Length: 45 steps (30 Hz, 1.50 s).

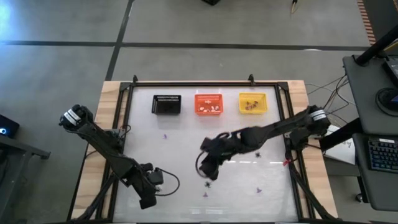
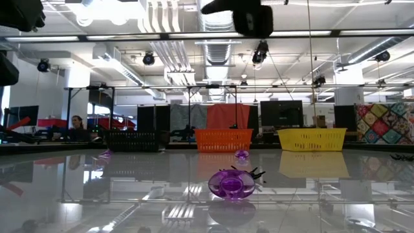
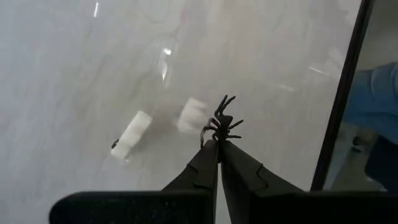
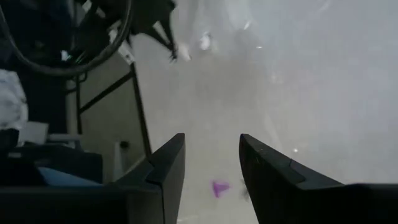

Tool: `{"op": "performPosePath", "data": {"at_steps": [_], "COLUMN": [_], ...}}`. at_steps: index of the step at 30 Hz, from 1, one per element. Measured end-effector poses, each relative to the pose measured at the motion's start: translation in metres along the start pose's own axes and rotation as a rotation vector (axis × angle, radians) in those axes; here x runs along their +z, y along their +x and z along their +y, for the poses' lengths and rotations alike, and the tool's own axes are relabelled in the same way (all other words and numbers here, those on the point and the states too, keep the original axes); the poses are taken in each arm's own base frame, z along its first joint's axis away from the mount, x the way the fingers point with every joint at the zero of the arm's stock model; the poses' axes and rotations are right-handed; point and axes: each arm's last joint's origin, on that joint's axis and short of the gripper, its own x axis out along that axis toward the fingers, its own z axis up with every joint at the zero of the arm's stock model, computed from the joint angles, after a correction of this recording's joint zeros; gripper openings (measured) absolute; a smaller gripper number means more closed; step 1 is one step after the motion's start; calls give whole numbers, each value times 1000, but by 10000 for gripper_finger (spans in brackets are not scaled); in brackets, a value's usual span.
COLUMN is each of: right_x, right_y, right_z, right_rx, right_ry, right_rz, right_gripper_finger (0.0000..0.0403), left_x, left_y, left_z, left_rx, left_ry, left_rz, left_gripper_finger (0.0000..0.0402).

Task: Sort Halloween decoration
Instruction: Put the bottom left spider toy into the black bin

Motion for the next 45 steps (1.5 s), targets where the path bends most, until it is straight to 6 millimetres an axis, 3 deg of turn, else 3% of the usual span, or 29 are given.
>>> {"op": "performPosePath", "data": {"at_steps": [3, 6, 9, 12, 19, 26, 32, 45], "right_x": [-8, -13, -14, -14, -12, -8, -5, 15], "right_y": [23, 35, 36, 35, 31, 28, 25, 17], "right_z": [-1, -7, -9, -9, -8, -10, -23, -51], "right_rx": [-10, -55, -70, -72, -67, -68, -159, -260], "right_ry": [-6, 46, 61, 60, 45, 41, 65, 115], "right_rz": [31, 71, 83, 79, 68, 57, 69, 31], "right_gripper_finger": [130, 122, 118, 120, 121, 121, 126, 125], "left_x": [-3, -10, -12, -9, 2, 21, 42, 81], "left_y": [1, 4, -2, -12, -35, -56, -72, -111], "left_z": [1, 6, 2, 2, 19, 51, 81, 172], "left_rx": [1, -33, -70, -49, 44, 166, 246, 422], "left_ry": [14, 0, 5, 9, -5, -8, 16, -4], "left_rz": [21, 150, 172, 83, -70, -138, -196, -246], "left_gripper_finger": [0, 0, 0, 0, 0, 0, 0, 0]}}
